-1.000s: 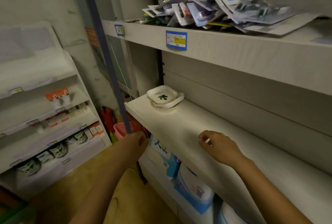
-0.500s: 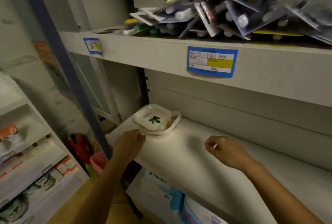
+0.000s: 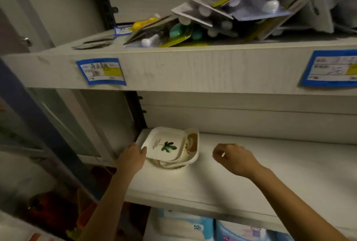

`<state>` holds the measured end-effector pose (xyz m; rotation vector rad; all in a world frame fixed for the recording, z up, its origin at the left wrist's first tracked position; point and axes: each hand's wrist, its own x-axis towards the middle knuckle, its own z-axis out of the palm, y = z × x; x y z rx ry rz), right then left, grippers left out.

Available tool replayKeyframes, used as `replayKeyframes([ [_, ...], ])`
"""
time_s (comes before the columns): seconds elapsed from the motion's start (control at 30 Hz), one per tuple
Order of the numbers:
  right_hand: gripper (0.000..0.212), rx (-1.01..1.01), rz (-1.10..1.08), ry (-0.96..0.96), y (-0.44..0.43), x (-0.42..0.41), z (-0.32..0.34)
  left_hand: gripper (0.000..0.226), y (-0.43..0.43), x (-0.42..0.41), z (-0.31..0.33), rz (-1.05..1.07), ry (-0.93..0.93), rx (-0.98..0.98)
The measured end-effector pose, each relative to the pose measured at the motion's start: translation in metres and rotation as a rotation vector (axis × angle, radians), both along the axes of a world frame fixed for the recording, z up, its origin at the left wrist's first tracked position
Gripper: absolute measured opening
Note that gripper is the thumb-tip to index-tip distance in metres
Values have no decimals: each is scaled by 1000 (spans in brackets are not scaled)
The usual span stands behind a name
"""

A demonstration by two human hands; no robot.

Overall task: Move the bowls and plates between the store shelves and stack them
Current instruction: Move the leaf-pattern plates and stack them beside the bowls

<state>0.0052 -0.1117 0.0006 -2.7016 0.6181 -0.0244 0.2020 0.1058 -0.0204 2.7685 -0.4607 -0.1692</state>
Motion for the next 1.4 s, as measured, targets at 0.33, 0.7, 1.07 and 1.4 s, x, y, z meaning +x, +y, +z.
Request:
replayKeyframes([
  [0.33,27,-22,-139,22,16,0,0,33,-11,51,-28,-105,99,104],
  [0.7,41,-22,-220,97,37,35,-8,29,15,49,-20,-132,117,-115],
  [1.07,32,-229,-223,293,44,92,-6,32,73,31,4,-94,67,-275],
  [1.4,25,-377,-189,314,46,99,1,33,82,21,13,-102,15,-289],
])
